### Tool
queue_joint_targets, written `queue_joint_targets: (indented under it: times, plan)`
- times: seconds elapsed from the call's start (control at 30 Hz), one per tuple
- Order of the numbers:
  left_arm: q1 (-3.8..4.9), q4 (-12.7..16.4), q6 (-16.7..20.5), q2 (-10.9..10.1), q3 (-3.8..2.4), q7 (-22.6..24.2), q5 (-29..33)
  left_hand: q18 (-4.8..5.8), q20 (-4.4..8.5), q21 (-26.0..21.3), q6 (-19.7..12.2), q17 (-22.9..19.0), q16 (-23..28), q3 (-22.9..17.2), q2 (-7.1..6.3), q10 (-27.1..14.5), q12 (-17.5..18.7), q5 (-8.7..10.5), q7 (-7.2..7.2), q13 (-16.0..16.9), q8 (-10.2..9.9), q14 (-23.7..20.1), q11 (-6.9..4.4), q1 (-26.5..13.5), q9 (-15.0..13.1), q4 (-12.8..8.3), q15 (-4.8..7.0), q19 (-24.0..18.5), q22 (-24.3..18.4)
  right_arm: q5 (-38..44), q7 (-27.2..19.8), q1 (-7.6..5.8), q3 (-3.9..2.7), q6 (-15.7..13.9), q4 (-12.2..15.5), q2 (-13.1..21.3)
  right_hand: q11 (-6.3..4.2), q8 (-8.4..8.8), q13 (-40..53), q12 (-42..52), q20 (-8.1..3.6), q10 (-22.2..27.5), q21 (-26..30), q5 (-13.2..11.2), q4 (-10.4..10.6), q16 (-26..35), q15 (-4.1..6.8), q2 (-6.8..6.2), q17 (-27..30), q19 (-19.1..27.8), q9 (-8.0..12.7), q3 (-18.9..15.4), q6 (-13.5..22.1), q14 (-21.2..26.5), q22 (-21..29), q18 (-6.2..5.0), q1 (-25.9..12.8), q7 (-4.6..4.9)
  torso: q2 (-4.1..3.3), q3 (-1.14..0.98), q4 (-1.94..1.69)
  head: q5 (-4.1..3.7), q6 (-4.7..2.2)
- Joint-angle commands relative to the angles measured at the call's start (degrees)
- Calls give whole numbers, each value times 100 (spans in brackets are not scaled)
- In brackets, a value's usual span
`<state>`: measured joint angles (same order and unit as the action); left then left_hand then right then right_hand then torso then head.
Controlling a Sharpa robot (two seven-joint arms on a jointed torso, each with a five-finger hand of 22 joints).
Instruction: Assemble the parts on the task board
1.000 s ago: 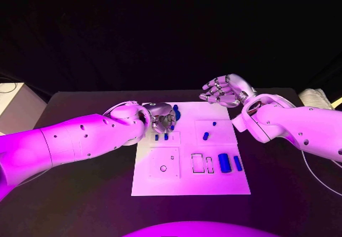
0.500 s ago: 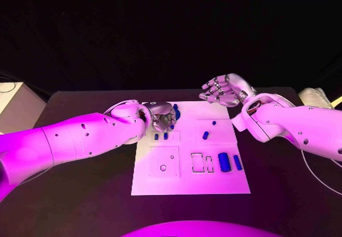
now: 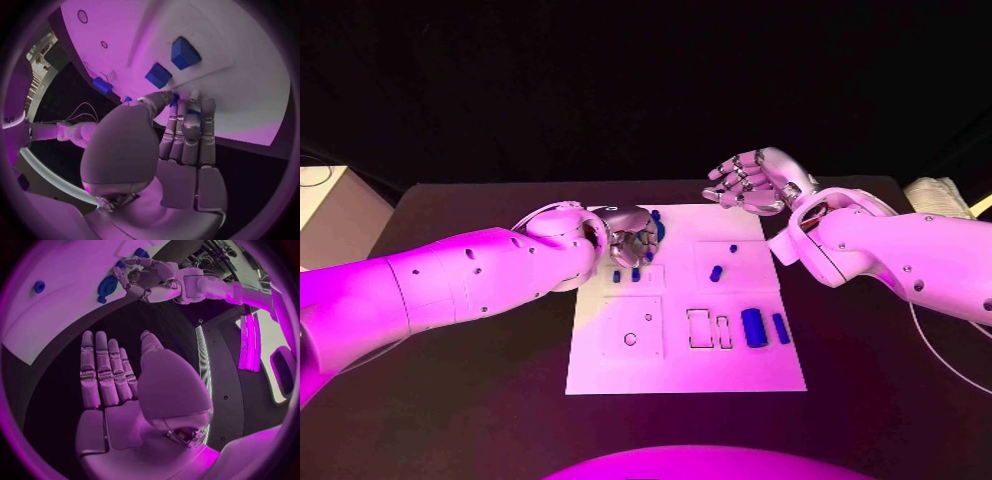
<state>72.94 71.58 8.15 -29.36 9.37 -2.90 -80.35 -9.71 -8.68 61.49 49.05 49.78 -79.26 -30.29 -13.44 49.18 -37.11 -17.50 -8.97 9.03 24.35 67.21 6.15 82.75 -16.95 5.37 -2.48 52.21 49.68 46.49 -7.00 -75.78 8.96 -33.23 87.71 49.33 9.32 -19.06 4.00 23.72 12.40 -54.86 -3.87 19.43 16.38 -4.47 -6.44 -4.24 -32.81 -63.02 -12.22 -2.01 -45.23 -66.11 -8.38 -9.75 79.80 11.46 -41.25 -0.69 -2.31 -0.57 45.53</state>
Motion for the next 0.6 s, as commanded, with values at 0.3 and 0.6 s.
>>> queue_joint_targets:
  times: [0.3,0.6]
  plan:
    - [-16,11,-262,3,13,23,129,-17,9,115,128,-46,-65,-91,53,136,232,16,-17,-125,-97,38,16,-42,38,-66,-12,61,102,21,-70,3,-1,73,4,-5,0,-14,-6,-23,3,-21,-6,10,-9,37,27,5,5,26,5,34,-36,23,5,-81,72,172,1,1,-3,-8,0]
    - [-16,-20,-132,5,12,31,138,58,81,496,534,366,-277,-196,296,664,405,63,52,-195,-68,441,-111,25,-15,-225,96,426,536,21,-68,3,-1,74,4,-7,2,-8,-17,-31,4,-28,-9,7,3,36,26,2,29,25,9,47,-47,19,23,-81,77,173,2,-2,3,1,1]
